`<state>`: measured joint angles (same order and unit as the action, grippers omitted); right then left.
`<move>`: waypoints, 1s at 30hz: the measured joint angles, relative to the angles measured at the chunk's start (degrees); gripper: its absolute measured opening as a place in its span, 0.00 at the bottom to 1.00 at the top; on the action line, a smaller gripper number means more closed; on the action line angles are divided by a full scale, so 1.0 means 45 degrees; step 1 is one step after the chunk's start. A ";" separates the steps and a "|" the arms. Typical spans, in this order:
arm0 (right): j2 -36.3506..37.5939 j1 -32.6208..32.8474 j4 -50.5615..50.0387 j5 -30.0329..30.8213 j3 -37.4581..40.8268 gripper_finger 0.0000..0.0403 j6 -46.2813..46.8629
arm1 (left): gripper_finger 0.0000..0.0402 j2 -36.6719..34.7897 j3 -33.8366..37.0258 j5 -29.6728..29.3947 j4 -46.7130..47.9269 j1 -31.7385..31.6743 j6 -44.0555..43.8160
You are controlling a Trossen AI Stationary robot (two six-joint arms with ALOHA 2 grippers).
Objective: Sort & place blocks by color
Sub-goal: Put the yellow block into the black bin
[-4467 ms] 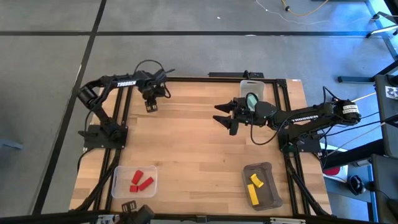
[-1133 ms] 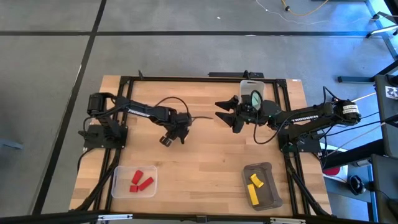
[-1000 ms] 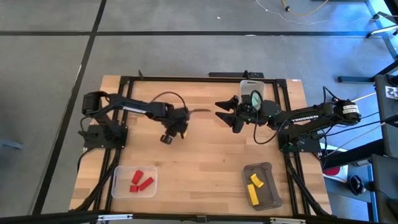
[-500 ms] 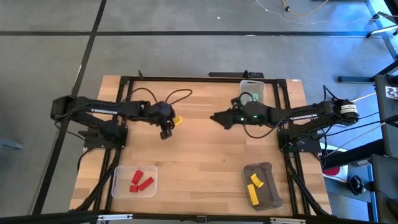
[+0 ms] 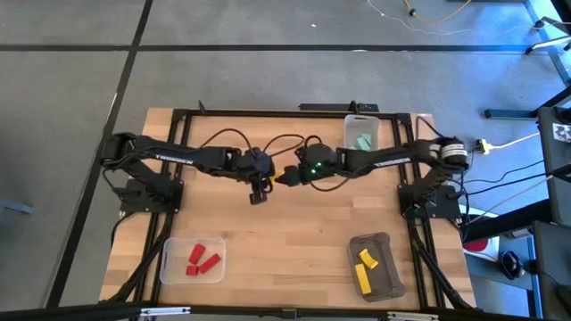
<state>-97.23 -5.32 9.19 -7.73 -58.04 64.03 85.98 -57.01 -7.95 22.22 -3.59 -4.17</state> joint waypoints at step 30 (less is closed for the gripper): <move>-0.0340 -0.0067 -0.0077 0.1330 -0.0175 0.17 -0.0324 | 0.36 0.0234 -0.0277 -0.0850 -0.0468 0.0006 -0.0593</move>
<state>-98.76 -5.63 8.85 -1.75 -58.83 62.57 87.03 -58.26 -11.78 20.12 -3.57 -6.84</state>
